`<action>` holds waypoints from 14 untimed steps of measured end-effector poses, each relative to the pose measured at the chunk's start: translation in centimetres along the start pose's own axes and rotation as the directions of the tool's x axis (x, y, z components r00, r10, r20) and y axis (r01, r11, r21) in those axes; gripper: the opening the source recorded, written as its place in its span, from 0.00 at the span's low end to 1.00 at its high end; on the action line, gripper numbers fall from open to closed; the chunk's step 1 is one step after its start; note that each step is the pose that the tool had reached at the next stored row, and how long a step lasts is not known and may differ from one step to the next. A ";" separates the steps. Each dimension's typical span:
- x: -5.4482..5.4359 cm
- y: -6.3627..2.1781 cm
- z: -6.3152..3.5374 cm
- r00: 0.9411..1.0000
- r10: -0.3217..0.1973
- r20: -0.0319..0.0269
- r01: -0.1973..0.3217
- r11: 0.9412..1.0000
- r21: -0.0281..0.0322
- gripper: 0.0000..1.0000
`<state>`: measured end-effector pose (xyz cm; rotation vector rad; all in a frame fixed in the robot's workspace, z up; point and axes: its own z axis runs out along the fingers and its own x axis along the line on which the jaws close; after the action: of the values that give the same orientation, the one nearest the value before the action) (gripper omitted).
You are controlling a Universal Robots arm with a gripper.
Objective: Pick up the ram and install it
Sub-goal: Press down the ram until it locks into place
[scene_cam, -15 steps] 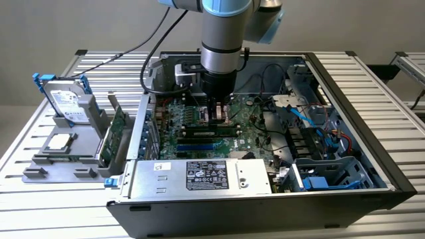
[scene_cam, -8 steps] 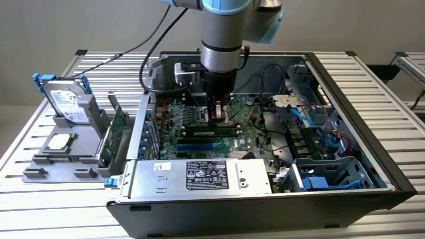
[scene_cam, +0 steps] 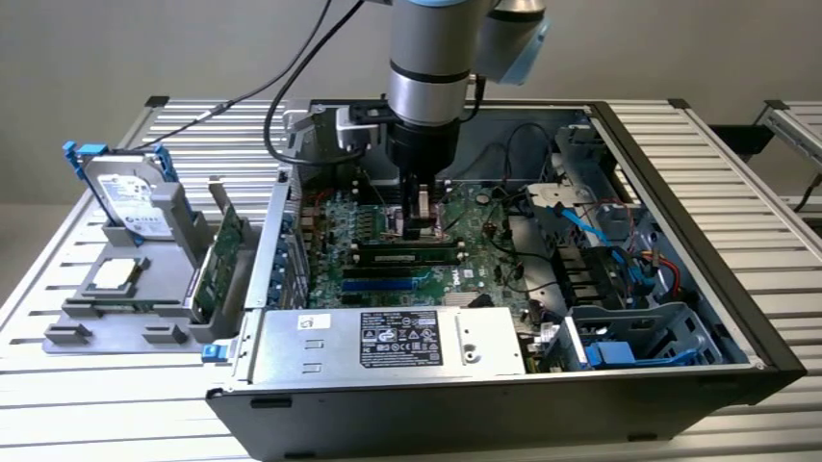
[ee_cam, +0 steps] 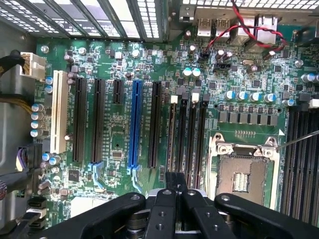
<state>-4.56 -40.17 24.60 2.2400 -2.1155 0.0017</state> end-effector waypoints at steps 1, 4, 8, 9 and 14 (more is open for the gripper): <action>0.0 0.00 0.00 1.000 0.000 0.000 0.000 1.000 0.000 0.11; 0.0 0.00 -0.01 1.000 0.000 0.000 0.000 1.000 0.000 0.11; 0.0 0.00 -0.01 1.000 0.000 0.000 0.000 1.000 0.000 0.11; 0.0 0.00 0.00 1.000 0.000 0.000 0.000 1.000 0.000 0.11; 0.0 0.00 -0.01 1.000 0.000 0.000 0.000 1.000 0.000 0.11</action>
<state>-4.56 -40.17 24.60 2.2400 -2.1154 0.0017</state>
